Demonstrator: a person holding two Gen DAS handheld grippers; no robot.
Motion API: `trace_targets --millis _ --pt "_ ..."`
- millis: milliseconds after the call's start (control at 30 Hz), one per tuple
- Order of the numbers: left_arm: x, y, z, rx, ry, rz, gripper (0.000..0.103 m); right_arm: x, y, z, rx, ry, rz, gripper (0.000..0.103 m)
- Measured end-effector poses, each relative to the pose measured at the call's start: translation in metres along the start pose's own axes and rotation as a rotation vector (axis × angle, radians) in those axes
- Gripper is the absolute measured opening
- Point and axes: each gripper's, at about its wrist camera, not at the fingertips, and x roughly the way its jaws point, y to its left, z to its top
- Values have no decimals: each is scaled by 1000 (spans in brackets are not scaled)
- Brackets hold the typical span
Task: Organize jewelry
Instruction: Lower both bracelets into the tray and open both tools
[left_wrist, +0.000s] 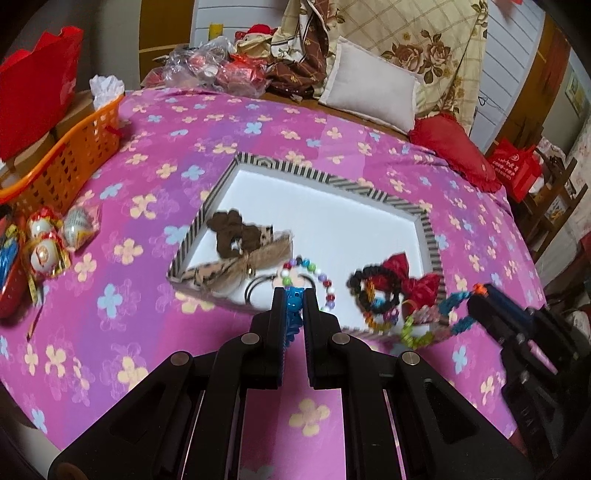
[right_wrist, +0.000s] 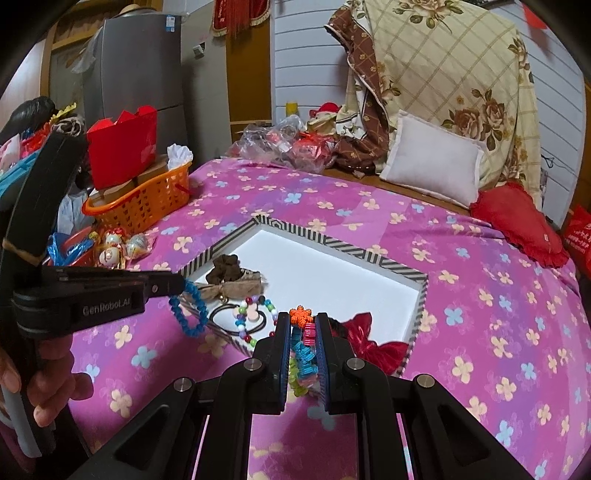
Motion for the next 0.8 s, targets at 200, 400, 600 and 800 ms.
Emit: trace_targets --millis 200,400,600,800 --pt "1 -6 22 -15 -28 -14 7 19 2 9 25 1 31 12" --pt "31 -4 28 -43 10 -32 7 46 11 13 32 23 71 12" --pt "61 1 28 -51 63 -10 7 76 14 9 32 65 98 12" --pt "74 7 29 -45 80 41 7 105 -6 2 59 119 55 12"
